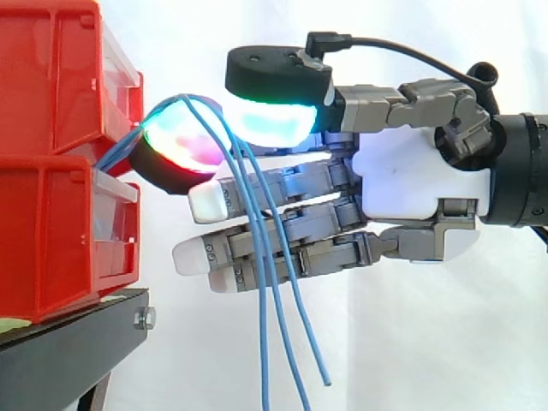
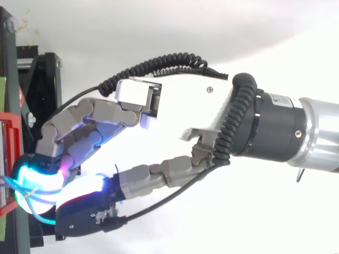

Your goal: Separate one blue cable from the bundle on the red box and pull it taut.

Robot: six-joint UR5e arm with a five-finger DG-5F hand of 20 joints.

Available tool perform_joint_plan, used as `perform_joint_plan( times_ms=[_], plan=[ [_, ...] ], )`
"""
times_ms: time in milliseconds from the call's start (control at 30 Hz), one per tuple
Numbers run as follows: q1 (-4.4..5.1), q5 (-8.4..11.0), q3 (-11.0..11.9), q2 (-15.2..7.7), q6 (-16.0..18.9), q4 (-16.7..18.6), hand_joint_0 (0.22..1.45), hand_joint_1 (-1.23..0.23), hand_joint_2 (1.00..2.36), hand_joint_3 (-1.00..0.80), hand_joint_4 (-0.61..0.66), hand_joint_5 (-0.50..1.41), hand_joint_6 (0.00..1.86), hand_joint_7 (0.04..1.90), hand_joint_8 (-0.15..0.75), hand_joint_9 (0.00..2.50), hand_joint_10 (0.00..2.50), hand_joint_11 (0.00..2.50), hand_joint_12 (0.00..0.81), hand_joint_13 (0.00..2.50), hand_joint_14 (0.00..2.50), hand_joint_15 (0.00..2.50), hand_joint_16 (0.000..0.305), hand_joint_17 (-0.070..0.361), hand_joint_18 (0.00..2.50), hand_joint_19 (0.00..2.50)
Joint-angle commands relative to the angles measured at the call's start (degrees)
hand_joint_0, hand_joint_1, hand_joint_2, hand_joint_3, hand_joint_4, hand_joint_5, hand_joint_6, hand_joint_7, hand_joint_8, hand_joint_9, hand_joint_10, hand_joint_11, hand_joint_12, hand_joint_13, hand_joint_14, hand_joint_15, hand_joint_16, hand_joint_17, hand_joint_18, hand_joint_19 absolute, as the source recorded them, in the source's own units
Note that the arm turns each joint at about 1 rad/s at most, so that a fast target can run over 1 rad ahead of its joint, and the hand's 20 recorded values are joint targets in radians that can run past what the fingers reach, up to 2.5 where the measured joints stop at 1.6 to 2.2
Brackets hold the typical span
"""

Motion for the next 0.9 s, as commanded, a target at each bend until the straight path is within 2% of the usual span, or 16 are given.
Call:
perform_joint_plan(
  times_ms=[0,167,467,667,767,867],
  plan=[
    [0.37,0.31,-0.1,0.0,0.4,0.1,0.61,-0.77,1.02,-0.22,0.1,-0.11,0.93,0.75,0.219,0.78,0.02,0.46,0.299,0.58,0.01,0.32,0.043,0.097,0.18,0.3],
    [0.54,0.4,0.0,0.0,0.4,0.1,0.58,-0.72,1.01,-0.36,0.11,-0.1,0.91,0.78,0.22,0.84,0.02,0.47,0.304,0.6,0.01,0.34,0.043,0.096,0.18,0.32],
    [0.63,0.13,-0.8,-0.6,0.5,0.6,0.55,-0.66,1.0,-0.45,0.11,-0.09,0.89,0.82,0.222,0.89,0.02,0.47,0.316,0.61,0.01,0.34,0.043,0.098,0.18,0.33],
    [0.63,0.22,-1.0,-0.6,0.5,1.3,0.62,-0.78,1.01,-0.26,0.09,-0.08,0.91,0.86,0.221,0.92,0.02,0.51,0.31,0.67,0.02,0.38,0.041,0.093,0.28,0.32],
    [0.63,0.22,-1.0,-0.6,0.5,1.4,0.65,-0.85,1.02,-0.2,0.02,-0.09,0.93,0.83,0.228,0.92,0.02,0.54,0.315,0.68,0.02,0.37,0.043,0.096,0.32,0.32],
    [0.63,0.22,-1.0,-0.6,0.5,1.4,0.67,-0.87,1.02,-0.2,-0.02,-0.1,0.95,0.81,0.226,0.91,0.02,0.55,0.309,0.69,0.02,0.38,0.042,0.095,0.33,0.33]
  ],
)
